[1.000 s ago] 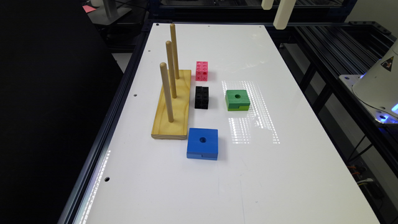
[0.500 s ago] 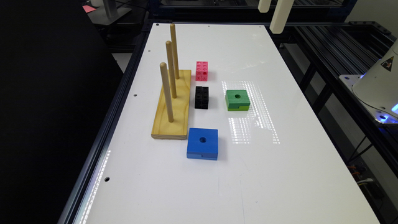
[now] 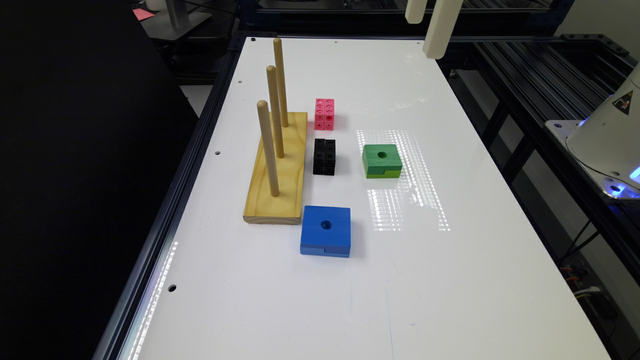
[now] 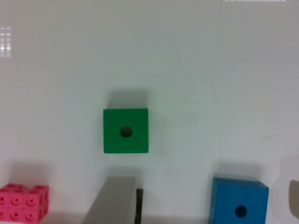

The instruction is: Pick up blue block.

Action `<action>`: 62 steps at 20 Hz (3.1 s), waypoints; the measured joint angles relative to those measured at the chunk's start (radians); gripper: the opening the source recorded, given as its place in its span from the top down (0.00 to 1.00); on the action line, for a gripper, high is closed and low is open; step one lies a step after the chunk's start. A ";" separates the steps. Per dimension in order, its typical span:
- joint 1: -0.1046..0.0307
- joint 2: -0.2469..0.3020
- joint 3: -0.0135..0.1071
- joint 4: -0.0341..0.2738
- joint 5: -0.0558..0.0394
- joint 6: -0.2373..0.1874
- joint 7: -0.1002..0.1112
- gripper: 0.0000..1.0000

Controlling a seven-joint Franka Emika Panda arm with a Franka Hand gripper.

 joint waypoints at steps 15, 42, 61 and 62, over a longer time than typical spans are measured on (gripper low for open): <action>-0.006 0.107 0.084 0.104 -0.0003 0.001 0.082 0.00; -0.007 0.305 0.100 0.083 -0.0199 0.190 0.101 0.00; -0.014 0.409 0.098 0.104 -0.0482 0.282 0.107 0.00; -0.014 0.428 0.097 0.104 -0.0555 0.300 0.109 0.00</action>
